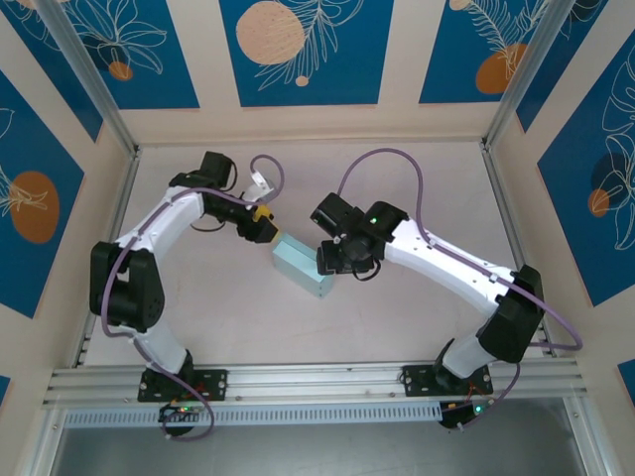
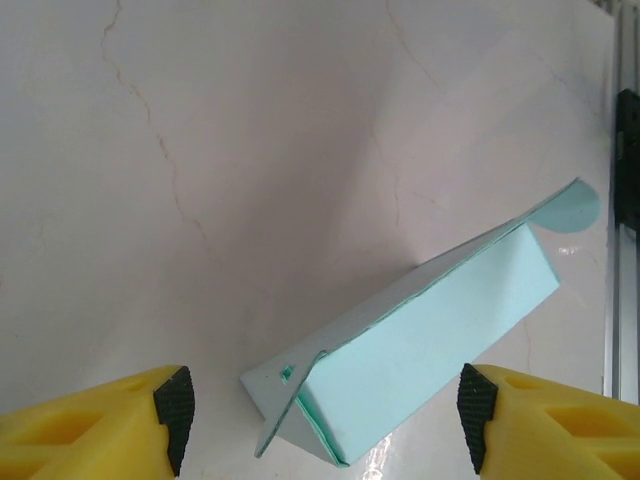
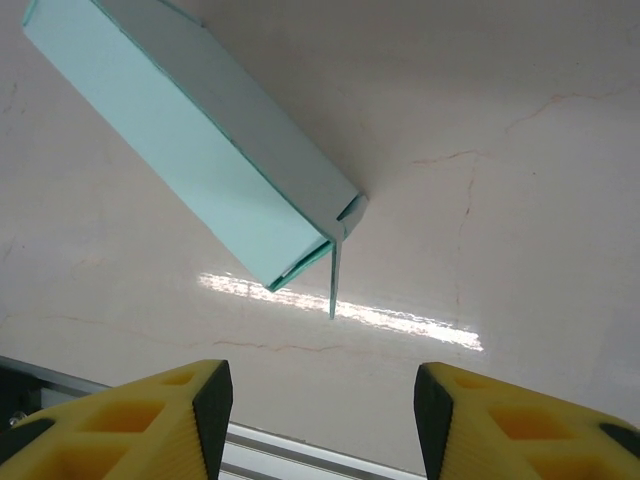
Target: Fold the paper box
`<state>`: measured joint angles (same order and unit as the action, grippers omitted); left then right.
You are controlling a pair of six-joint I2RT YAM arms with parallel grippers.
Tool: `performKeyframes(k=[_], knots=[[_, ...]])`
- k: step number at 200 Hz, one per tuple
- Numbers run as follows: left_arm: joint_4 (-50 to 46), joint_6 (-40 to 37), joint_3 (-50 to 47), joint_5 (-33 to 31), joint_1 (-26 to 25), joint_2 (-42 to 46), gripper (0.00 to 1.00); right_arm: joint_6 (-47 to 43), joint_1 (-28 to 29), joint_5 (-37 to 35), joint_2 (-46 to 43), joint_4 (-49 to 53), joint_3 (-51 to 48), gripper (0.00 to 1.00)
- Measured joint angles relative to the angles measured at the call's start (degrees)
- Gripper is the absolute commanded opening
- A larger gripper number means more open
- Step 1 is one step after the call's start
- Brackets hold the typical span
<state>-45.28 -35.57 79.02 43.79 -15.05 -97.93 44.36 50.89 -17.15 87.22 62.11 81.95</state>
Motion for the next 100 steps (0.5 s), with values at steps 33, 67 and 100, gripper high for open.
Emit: performKeyframes(k=[33,67,100], knots=[[-1.25,0.00,0.66,-3.82,-1.53,-1.29,0.71,0.24,-0.26,-0.31,1.44,-0.37,0.00,0.50],[-1.77,-0.02,1.73,-5.95,-2.45,-2.01,0.68,0.24,-0.52,-0.44,2.51,-1.53,0.00,0.48],[-1.92,0.09,1.77,-7.58,-3.63,-2.14,0.60,0.24,-0.90,-0.44,3.85,-2.19,0.44,0.43]])
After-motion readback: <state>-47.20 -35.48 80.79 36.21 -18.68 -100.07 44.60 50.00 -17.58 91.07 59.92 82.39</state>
